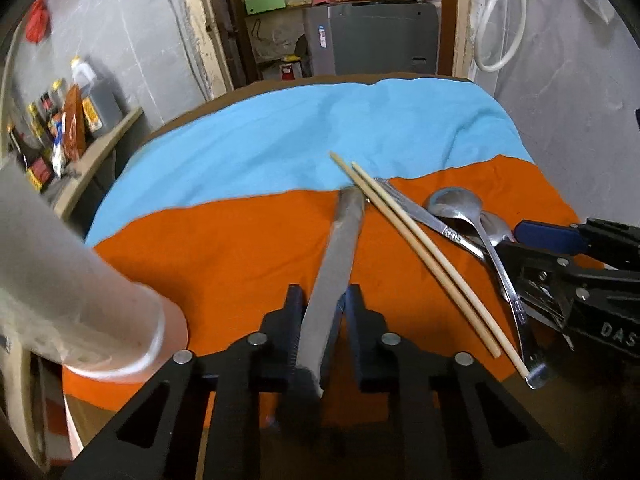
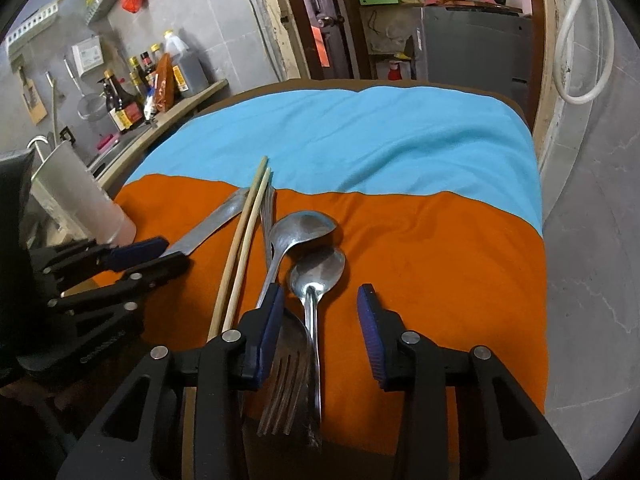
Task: Organize utensils
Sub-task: 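Close the left tool on the silver table knife while the right tool approaches the spoons, then close the right tool on a silver spoon while the left tool holds the knife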
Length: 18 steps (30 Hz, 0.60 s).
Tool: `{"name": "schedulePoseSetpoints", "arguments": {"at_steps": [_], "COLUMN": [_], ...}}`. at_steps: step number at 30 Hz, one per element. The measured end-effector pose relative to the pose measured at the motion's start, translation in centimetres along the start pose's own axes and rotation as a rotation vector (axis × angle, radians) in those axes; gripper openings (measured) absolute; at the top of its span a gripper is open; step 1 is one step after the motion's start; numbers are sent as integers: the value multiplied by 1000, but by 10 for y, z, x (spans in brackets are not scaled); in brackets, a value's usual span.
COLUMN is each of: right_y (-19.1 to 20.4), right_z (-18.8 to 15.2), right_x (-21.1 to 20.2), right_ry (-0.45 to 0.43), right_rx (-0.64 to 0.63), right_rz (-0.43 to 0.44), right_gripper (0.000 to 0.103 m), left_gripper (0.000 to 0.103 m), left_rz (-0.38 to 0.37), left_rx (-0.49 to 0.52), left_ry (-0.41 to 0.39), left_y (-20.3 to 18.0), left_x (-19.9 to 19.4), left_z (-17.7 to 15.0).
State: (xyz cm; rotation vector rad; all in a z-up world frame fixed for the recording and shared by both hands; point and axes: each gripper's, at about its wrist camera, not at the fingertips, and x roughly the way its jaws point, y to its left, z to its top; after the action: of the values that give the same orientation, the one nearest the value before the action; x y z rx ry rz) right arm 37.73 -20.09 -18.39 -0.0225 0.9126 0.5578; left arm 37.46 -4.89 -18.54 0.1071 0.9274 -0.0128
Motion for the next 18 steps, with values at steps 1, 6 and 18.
{"name": "schedulePoseSetpoints", "arguments": {"at_steps": [1,6,18], "right_y": [1,1,6], "right_z": [0,-3,-4], "right_x": [0,-4,-2], "right_ry": [1,-2,25], "right_rx": [2,13,-21], "right_rz": [-2,-15,-9], "right_gripper": [34,26,24], "left_gripper": [16,15,22], "left_rz": [-4,-15,-35], "left_rx": [-8,-35,-48], "left_ry": [3,22,56], "left_y": [1,6,12], "left_x": [-2,-14,-13], "left_z": [-1,-14,-11]}}
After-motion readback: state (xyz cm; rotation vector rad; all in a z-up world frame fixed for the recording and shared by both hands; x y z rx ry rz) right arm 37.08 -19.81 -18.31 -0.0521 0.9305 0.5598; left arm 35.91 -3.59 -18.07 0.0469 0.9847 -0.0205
